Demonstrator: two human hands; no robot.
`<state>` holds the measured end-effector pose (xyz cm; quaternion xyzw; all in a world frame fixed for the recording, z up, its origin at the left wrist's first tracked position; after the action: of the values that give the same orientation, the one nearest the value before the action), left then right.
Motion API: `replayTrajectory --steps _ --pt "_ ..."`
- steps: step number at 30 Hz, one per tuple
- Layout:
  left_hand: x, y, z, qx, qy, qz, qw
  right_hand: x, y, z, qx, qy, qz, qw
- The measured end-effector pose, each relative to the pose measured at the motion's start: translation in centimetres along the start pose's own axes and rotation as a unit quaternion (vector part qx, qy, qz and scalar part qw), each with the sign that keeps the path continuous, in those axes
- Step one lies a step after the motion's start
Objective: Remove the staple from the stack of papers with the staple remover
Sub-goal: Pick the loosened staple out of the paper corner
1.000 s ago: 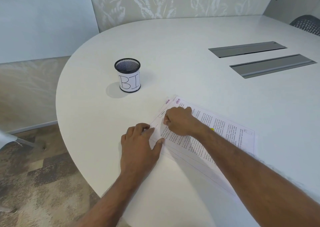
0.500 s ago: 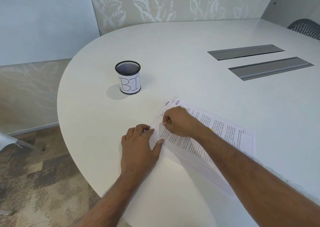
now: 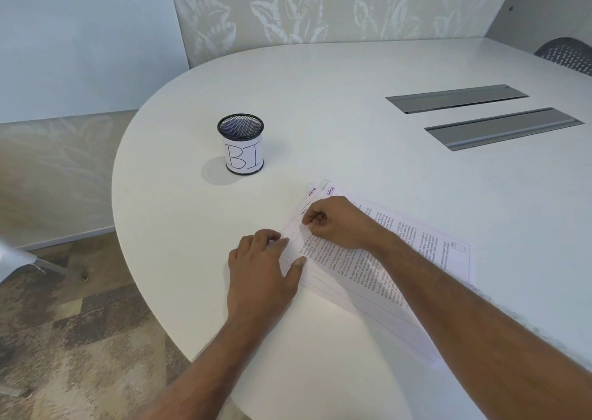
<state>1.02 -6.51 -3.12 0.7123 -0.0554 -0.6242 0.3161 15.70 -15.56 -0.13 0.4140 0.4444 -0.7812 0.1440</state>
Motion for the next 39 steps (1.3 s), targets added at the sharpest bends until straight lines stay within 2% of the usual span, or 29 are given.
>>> replayTrajectory --steps 17,26,30,39 --pt "0.0 0.1 0.0 0.0 0.001 -0.001 1.0 0.3 0.9 -1.4 0.061 -0.042 0.037 0.997" --pt "-0.1 0.2 0.0 0.001 -0.005 -0.004 1.0 1.1 -0.6 -1.8 0.07 -0.104 0.153 0.98" --pt "-0.2 0.3 -0.1 0.0 -0.011 -0.009 1.0 0.9 -0.8 -0.9 0.056 -0.048 0.135 0.988" --pt "-0.8 0.4 -1.2 0.018 -0.03 -0.011 0.999 -1.4 0.1 -0.5 0.01 0.063 -0.028 0.998"
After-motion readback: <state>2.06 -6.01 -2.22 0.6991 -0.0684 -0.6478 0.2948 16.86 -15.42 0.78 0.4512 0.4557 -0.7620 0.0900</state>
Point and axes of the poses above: each hand's wrist, its own z-axis away from the middle knuckle, its own x-axis out of the palm, y = z × x, the point moved 7 cm from there along -z, towards the middle knuckle, and after that the axes turned 14 degrees about -y, right-handed, at the moved point
